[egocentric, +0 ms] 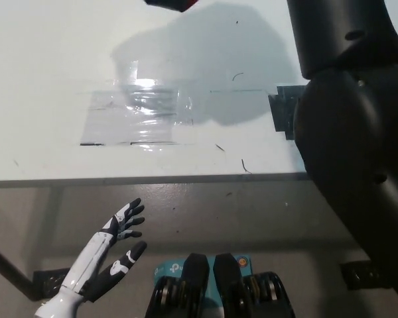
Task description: Use the right hand to pick up a small rectangular container and put it into a plastic bag and lift the bag
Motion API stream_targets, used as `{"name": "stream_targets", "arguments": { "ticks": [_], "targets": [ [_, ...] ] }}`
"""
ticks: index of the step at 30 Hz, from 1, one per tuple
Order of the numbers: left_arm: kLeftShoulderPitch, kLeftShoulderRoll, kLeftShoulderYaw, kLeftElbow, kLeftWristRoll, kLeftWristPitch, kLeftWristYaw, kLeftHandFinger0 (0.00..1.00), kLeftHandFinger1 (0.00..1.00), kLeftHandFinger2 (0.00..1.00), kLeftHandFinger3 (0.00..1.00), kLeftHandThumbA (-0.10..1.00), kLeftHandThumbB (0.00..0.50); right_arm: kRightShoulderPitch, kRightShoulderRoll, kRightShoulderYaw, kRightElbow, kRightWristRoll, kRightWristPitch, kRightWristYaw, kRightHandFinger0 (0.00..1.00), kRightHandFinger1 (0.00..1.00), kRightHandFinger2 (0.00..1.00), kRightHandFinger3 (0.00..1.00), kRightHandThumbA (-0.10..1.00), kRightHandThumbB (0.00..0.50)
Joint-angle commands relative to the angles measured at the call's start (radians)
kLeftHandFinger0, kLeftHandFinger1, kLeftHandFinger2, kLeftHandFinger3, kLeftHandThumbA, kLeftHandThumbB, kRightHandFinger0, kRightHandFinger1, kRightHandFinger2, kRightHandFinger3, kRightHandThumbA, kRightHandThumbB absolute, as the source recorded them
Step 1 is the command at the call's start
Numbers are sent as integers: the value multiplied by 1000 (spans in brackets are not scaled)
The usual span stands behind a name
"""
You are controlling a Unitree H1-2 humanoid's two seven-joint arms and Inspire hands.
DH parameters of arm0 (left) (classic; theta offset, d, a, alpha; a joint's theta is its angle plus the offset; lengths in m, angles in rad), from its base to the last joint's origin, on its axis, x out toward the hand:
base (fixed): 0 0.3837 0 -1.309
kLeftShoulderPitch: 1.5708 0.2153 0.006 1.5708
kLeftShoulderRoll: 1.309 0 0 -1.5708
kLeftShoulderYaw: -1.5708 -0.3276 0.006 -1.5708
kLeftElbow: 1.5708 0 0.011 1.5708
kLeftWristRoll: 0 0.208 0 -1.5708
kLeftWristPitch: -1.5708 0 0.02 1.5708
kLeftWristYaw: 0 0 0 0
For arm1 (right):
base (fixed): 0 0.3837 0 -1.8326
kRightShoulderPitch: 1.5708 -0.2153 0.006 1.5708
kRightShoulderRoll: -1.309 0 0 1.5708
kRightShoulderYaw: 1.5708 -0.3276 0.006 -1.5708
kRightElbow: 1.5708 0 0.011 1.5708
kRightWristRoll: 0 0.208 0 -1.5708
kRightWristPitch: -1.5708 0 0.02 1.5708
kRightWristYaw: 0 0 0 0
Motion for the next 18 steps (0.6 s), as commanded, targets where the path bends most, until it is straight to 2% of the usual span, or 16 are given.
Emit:
{"name": "stream_targets", "arguments": {
  "ticks": [1,2,4,7,12,15,17,18],
  "targets": [
    [-10,12,-3,-30,8,-22,1,826,901,1000,1000,842,208,53,18,107,39,-66,17,31,0,285,902,1000,-100,112],
    [-13,11,-4,-32,6,-18,1,828,900,1000,1000,842,209,74,21,125,51,-72,16,29,0,282,895,1000,-100,112],
    [-12,16,-3,-38,-2,-13,-4,828,901,1000,1000,840,201,109,31,172,64,-96,11,48,0,232,798,1000,-100,136],
    [-25,24,-2,-36,-2,-18,-8,812,887,1000,1000,840,197,120,45,198,60,-92,6,53,0,159,664,1000,-100,110],
    [-35,17,-7,-28,12,-27,2,802,880,1000,1000,839,191,75,47,193,61,-66,-33,55,0,135,681,1000,-100,128],
    [-27,16,-7,-33,-2,-21,-2,806,887,1000,1000,809,200,88,50,218,71,-85,-39,71,0,135,650,1000,-100,123],
    [-29,14,-11,-39,3,-7,-3,809,891,1000,1000,811,203,101,50,226,80,-89,-50,72,0,155,679,1000,-100,124],
    [-29,16,-12,-43,-1,2,-7,818,894,1000,1000,810,204,105,52,229,86,-90,-51,62,0,193,730,1000,-100,121]
  ]
}}
